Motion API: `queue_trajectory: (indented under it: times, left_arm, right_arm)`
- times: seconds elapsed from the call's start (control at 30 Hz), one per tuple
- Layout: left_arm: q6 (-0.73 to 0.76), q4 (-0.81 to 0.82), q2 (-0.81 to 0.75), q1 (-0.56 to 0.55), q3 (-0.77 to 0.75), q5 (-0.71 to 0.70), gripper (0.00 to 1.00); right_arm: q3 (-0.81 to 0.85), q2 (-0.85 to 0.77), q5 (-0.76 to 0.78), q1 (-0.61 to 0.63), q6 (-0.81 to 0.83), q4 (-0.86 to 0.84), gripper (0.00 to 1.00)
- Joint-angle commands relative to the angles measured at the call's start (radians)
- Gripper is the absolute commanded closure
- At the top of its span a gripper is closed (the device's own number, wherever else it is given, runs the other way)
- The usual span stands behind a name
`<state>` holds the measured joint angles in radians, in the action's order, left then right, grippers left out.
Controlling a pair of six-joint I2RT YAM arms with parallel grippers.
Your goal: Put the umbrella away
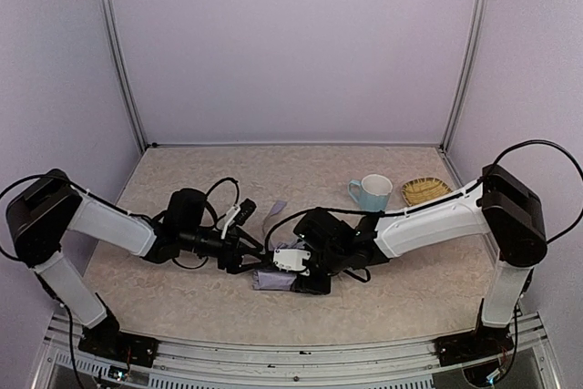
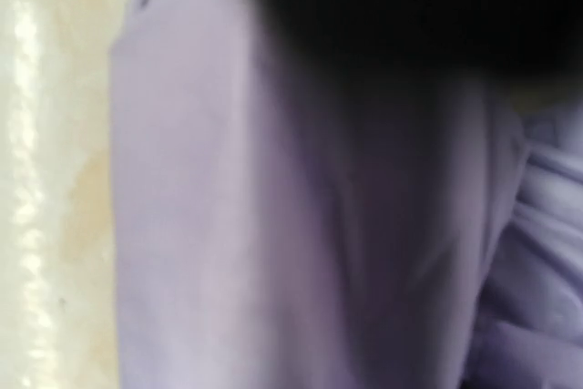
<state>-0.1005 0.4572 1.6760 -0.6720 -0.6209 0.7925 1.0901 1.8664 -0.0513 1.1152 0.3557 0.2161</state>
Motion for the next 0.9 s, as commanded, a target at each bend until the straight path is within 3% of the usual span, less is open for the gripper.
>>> queue_trajectory:
  times: [0.0, 0.1, 0.2, 0.37, 0.63, 0.87]
  left_arm:
    - [-0.009, 0.369, -0.202, -0.005, 0.18, -0.159, 0.29]
    - [0.15, 0.417, -0.34, -0.082, 0.304, -0.255, 0.35]
    - [0.379, 0.329, -0.47, -0.225, 0.378, -0.443, 0.37]
    - [0.603, 0.141, -0.537, -0.37, 0.382, -0.533, 0.31]
    - [0.65, -0.036, -0.364, -0.473, 0.245, -0.55, 0.29]
    - [0.66, 0.043, -0.175, -0.503, 0.181, -0.786, 0.26]
  right_arm:
    - [-0.045, 0.066, -0.287, -0.022, -0.138, 0.279, 0.64]
    - [-0.03, 0.079, -0.443, -0.045, -0.172, 0.357, 0.65]
    - [-0.024, 0.096, -0.593, -0.06, -0.187, 0.399, 0.67]
    - [0.005, 0.153, -0.641, -0.075, -0.193, 0.436, 0.67]
    - [0.086, 0.268, -0.701, -0.17, -0.178, 0.418, 0.67]
    - [0.132, 0.335, -0.749, -0.189, -0.122, 0.427, 0.66]
